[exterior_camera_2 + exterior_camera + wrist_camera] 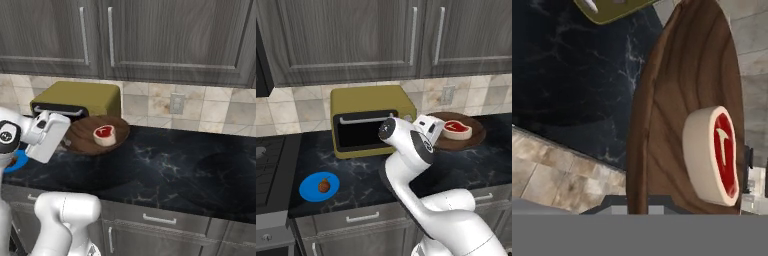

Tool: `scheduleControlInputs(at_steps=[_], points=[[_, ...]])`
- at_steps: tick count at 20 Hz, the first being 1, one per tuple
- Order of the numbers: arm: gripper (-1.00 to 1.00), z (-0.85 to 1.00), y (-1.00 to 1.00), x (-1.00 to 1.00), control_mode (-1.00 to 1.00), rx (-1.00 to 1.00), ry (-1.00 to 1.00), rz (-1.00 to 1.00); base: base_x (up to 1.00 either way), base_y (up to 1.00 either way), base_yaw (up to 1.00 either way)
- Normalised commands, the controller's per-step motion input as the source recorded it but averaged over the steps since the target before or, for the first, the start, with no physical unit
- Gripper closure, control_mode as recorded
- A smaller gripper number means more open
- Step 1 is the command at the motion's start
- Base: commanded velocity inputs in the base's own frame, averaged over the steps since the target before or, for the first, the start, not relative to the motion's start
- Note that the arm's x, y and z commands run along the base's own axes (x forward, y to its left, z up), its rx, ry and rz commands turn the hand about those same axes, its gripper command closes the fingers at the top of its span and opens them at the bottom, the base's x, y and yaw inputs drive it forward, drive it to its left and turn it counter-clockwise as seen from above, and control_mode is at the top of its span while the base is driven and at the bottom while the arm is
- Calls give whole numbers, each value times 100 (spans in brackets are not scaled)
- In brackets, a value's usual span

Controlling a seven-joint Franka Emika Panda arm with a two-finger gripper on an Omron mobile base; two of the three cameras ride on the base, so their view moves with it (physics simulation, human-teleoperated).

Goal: Remove the pear from the bowl and place it on the small plate. Then place the bowl with only the steak in the microwave, close the door, and press the start button to microwave the steak.

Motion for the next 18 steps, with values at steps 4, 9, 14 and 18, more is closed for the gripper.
scheduleControlInputs(at_steps=[4, 9, 14, 18], points=[[100, 0, 2, -16, 100, 0, 0, 0, -65, 33, 0], [100, 0, 0, 0, 100, 0, 0, 0, -51, 93, 0], [100, 0, 0, 0, 100, 0, 0, 0, -1, 100, 0], [100, 0, 0, 0, 100, 0, 0, 0, 18, 100, 0]])
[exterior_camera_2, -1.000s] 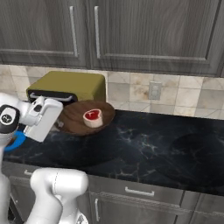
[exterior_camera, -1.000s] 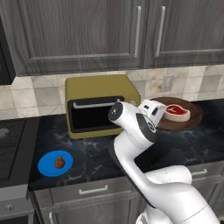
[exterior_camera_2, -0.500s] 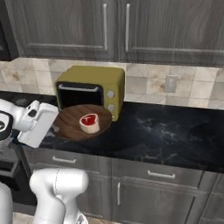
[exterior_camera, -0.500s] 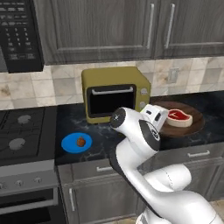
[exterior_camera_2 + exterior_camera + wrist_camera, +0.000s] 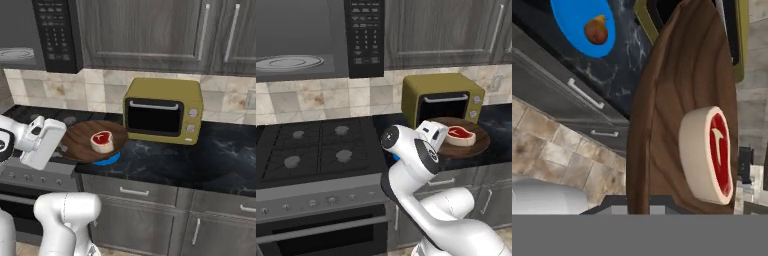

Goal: Remove the pear from the bowl and place it on the small plate. Then place the bowl with only the steak in the microwave, close the door, and press the start button to microwave the steak.

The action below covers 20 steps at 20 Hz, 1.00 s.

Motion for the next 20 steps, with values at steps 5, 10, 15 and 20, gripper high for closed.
scheduleControlInputs(at_steps=[5, 10, 15, 20], points=[[100, 0, 0, 0, 100, 0, 0, 0, 41, 80, -1], [100, 0, 0, 0, 100, 0, 0, 0, 38, 48, 0], [100, 0, 0, 0, 100, 0, 0, 0, 25, 39, -1], [100, 0, 0, 0, 100, 0, 0, 0, 10, 73, -6]])
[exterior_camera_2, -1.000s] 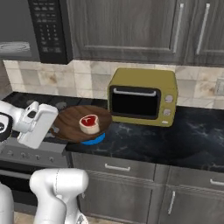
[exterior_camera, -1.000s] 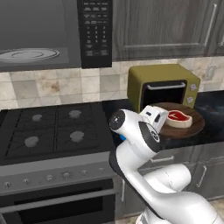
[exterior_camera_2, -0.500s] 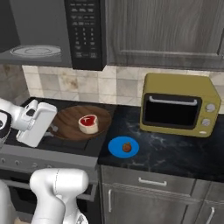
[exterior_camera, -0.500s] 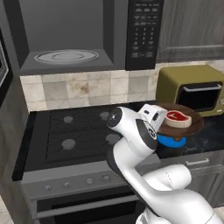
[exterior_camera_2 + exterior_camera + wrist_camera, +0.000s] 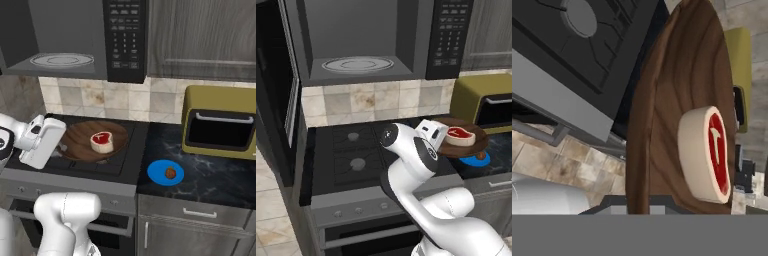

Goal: Remove the pear from the bowl and place it on the small plate. Then place the bowl with only the steak in the microwave, close the door, and press the start button to microwave the steak.

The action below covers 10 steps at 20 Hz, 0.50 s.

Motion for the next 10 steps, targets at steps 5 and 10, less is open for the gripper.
scheduleControlInputs(at_steps=[5, 10], points=[[100, 0, 0, 0, 100, 0, 0, 0, 18, 28, -3], [100, 0, 0, 0, 100, 0, 0, 0, 14, 8, 0]])
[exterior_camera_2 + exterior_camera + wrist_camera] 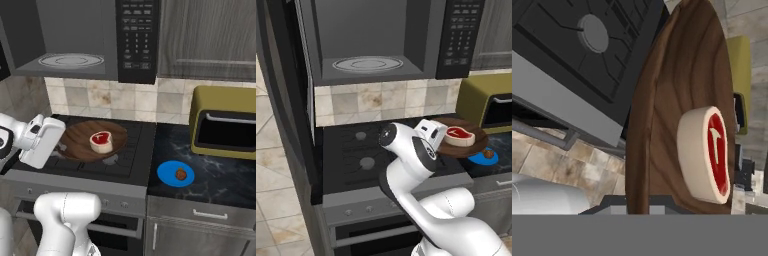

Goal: Remove the pear from the bowl and place it on the small plate. Then place the bowl with only the steak in the microwave, close the door, and press the start button to microwave the steak.

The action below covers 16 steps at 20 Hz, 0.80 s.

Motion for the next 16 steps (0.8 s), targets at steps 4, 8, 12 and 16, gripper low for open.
scheduleControlInputs(at_steps=[4, 8, 12, 16], points=[[100, 0, 0, 0, 100, 0, 0, 0, 41, 20, 0], [100, 0, 0, 0, 100, 0, 0, 0, 25, 11, 0], [100, 0, 0, 0, 100, 0, 0, 0, 9, 11, 0], [100, 0, 0, 0, 100, 0, 0, 0, 10, 11, 0]])
